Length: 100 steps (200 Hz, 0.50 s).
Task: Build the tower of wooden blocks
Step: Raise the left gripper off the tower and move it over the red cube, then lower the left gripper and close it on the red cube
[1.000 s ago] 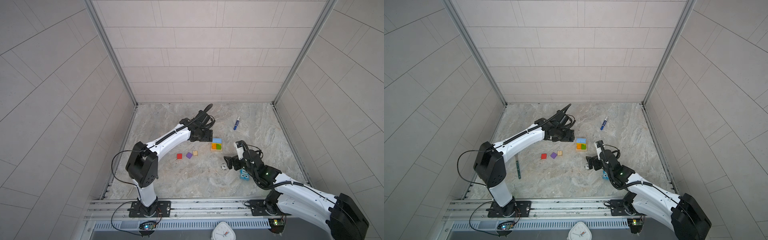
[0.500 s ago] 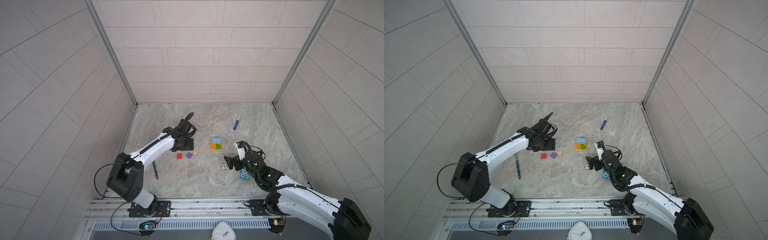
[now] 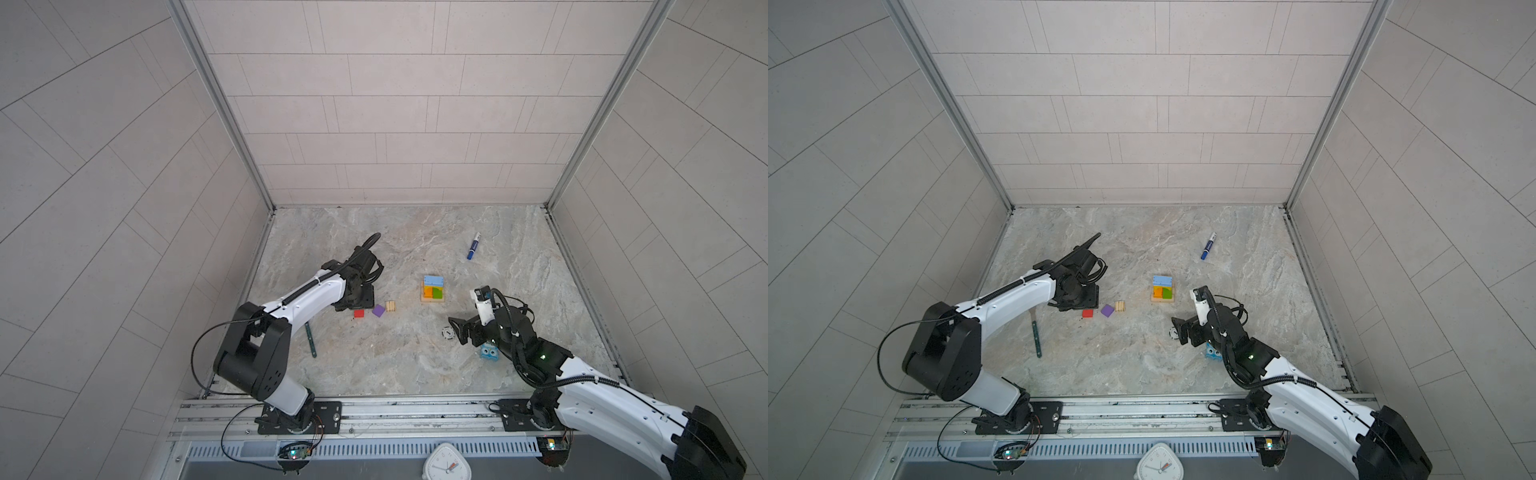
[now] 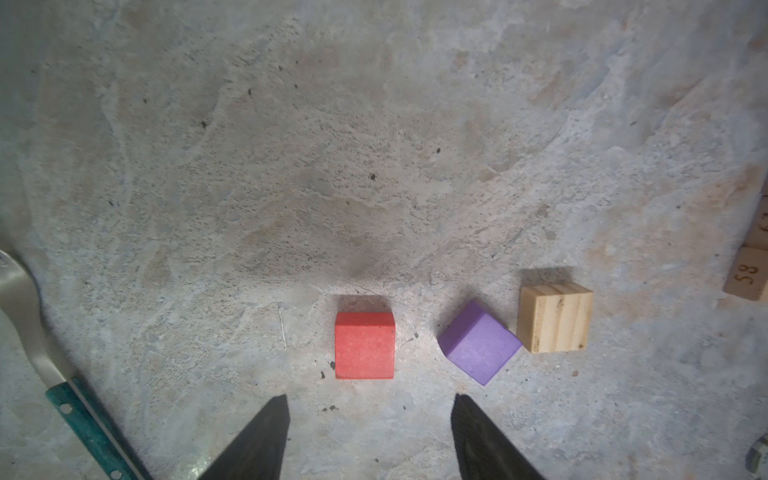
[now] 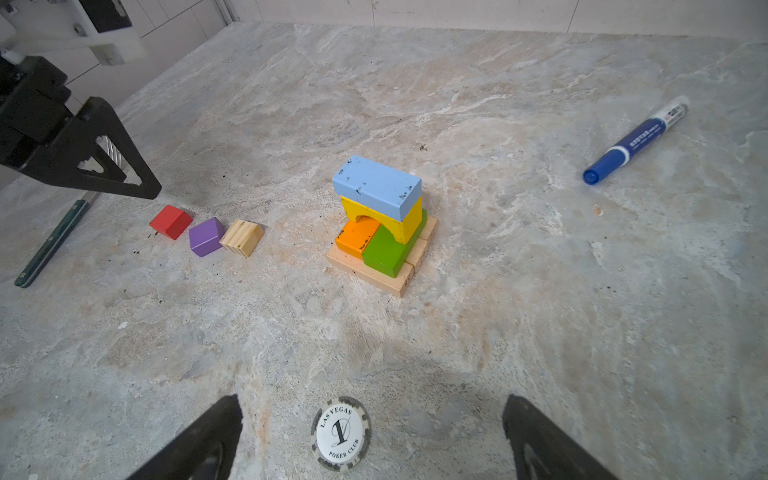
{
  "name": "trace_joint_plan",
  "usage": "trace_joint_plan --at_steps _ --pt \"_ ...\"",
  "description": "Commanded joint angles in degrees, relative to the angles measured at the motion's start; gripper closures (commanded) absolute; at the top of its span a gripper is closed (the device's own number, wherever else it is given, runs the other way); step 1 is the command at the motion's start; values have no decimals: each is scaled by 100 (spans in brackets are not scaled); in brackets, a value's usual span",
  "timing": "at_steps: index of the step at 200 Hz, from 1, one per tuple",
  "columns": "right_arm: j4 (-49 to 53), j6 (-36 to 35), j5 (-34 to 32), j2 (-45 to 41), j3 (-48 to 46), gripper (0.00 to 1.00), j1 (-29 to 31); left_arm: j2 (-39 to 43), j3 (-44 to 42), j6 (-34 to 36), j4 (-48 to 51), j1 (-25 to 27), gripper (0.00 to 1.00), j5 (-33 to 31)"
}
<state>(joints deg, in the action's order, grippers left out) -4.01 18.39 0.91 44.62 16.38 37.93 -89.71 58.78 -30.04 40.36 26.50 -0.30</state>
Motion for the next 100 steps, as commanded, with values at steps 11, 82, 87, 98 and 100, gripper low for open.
trace_joint_plan --at_steps 11,82,87,98,100 --pt "-25 -57 37 3 -8 0 15 -362 28 33 -141 -40 35 -106" --pt "-16 -64 41 6 5 0 15 -529 -281 34 -476 -183 39 -12" --pt "-29 -64 41 19 5 1 19 -544 -291 33 -513 -203 40 61" --pt "-25 -61 41 45 5 0 19 -568 -304 29 -542 -209 41 112" --pt "-28 -63 41 46 10 0 16 -575 -306 32 -539 -210 41 112"
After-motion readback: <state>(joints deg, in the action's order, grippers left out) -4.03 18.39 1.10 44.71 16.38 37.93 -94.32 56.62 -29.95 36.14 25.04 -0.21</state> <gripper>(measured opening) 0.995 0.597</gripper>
